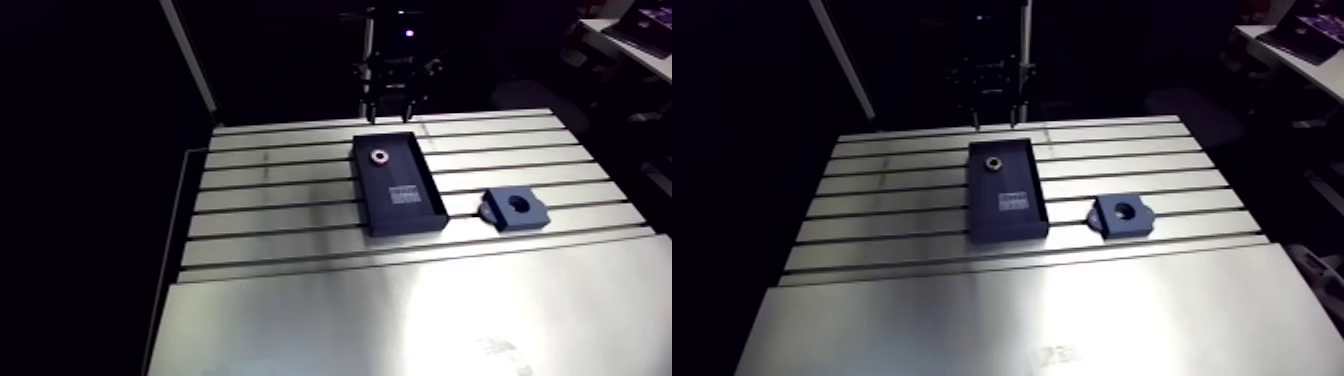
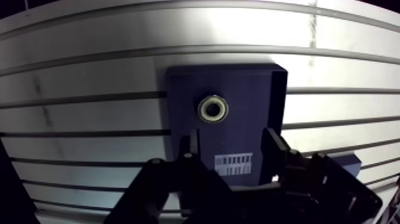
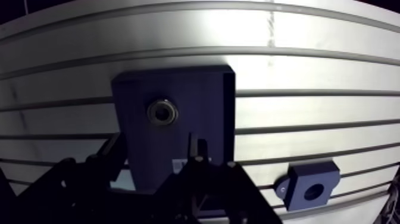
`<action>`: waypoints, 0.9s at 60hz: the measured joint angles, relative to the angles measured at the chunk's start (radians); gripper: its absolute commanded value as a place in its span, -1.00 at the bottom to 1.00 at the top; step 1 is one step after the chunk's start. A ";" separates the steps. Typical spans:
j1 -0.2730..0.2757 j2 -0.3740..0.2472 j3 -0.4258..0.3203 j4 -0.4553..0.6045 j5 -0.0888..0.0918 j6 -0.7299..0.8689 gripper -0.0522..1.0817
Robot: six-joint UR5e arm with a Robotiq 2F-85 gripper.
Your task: Pick up the bearing and press it into the housing until flush.
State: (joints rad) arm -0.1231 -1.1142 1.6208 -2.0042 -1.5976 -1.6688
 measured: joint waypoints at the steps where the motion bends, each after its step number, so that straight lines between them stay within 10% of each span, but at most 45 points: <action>1: 0.000 0.002 0.000 -0.001 0.000 0.000 -0.20; 54: 0.003 0.068 0.018 -0.062 0.008 0.001 -0.20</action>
State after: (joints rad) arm -0.1202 -1.0464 1.6388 -2.0662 -1.5898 -1.6680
